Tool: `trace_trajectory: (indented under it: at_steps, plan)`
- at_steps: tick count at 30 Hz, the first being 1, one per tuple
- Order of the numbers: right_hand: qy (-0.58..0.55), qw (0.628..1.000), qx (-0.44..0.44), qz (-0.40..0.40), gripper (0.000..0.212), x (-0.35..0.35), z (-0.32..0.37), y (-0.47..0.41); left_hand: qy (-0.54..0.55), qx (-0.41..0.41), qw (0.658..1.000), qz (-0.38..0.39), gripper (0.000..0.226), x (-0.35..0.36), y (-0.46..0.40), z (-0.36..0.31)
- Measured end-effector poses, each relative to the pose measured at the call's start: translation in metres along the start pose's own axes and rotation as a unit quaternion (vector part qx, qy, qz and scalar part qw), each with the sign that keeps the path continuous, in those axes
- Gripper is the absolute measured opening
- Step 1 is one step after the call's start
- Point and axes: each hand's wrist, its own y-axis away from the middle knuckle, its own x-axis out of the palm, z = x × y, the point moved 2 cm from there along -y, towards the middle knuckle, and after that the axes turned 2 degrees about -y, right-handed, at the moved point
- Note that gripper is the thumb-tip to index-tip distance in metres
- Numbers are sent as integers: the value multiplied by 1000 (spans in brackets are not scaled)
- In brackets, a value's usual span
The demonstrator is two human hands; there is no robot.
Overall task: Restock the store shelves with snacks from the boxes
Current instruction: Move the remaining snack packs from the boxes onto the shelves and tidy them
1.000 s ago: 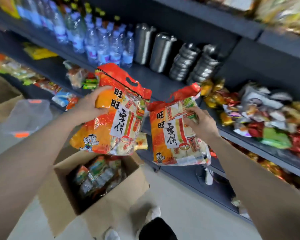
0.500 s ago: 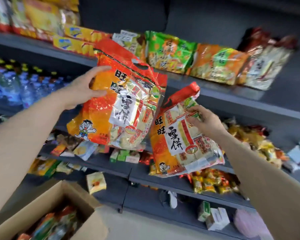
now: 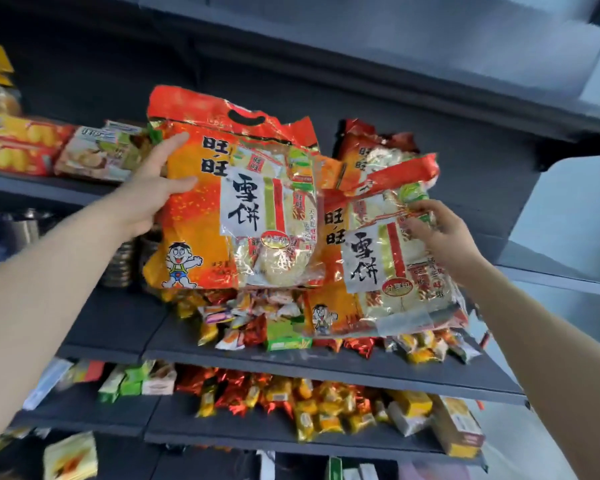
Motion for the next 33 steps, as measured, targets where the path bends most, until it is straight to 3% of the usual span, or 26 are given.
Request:
trace_trajectory:
  at_steps: [7,17,22,27,33]
  plan:
    - [-104,981,28,-160,16,-71,-30,-34,16,-10,999,46,67,66,-53,-7]
    - [-156,952,18,-263,22,-116,-89,-119,19,-32,998,50,64,148,-124,4]
    - [-93,971,-14,-222,35,-108,-127,-192,13,-35,999,12,61,180,-148,17]
    - [-114,984,-19,-134,62,-79,-172,-277,12,-39,998,-48,59,196,-166,28]
    - [-110,988,-79,-72,59,-26,-189,-349,2,-51,993,-102,57,201,-172,41]
